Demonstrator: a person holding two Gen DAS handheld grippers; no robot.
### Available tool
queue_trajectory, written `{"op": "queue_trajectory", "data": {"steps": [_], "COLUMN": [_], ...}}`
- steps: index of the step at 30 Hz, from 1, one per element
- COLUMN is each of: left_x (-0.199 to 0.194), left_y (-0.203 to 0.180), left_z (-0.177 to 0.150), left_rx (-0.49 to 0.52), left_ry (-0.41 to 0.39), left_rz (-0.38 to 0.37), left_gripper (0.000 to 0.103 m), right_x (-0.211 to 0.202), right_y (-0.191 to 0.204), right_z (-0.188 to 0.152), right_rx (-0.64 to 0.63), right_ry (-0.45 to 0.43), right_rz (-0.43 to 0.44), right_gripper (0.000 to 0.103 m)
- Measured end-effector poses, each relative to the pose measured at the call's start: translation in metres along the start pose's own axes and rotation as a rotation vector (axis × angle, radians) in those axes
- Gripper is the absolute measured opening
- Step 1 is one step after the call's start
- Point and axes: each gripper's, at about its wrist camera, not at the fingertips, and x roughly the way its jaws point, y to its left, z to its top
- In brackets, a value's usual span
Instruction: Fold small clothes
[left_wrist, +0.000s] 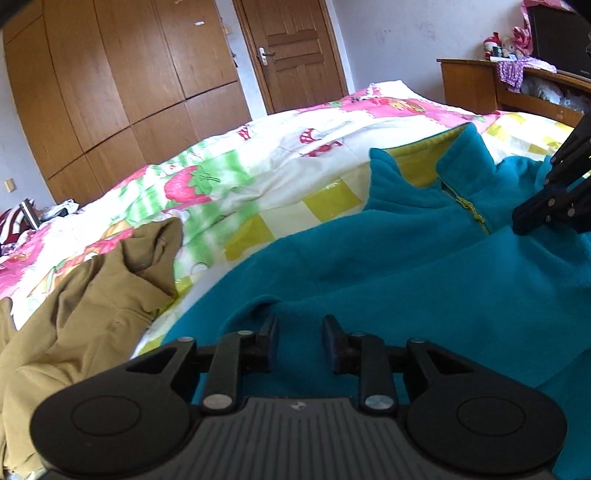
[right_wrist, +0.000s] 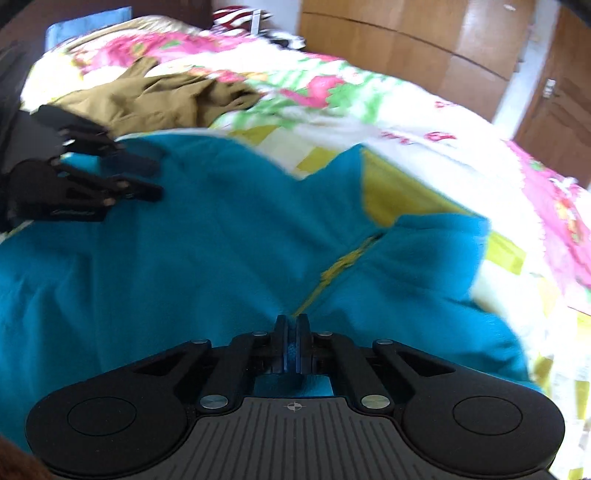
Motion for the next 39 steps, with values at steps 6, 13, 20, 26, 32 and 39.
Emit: {"op": "queue_trajectory", "data": {"steps": [6, 13, 20, 26, 32, 39], "left_x": [-0.01, -0.019, -0.018, -0.027, -0.07, -0.139], "left_y": [0.03, 0.056, 0.056, 0.052, 0.09, 0.131], "left_z": [-0.018, -0.02, -0.03, -0.047, -0.066, -0.125], "left_rx": [-0.073, -0.133, -0.185, -0.208, -0.343, -0.513], "left_ry": [0.016, -0.005, -0.025, -0.001, -0.019, 0.003], "left_rz": [-0.002, -0.021, -0.068, -0.119, -0.095, -0.018], "left_gripper": [0.041, 0.046, 0.038, 0.023, 0.033, 0.035], "right_x": [0.005, 0.005, 0.022, 0.075, 0.073, 0.038], "right_y": [-0.008, 0.025, 0.087, 0.134, 0.151, 0.17], "right_z": [0.01, 0.027, 0.076, 0.113, 0.119, 0.147], "right_rx": [0.078, -0.072, -0.137, -0.207, -0.265, -0.264], "right_ry": [-0.016, -0.063, -0.133, -0.109, -0.079, -0.122], "right_rz": [-0.055, -0.132, 0.036, 0.022, -0.112, -0.152], "right_gripper": [0.006, 0.013, 0.018, 0.018, 0.025, 0.028]}}
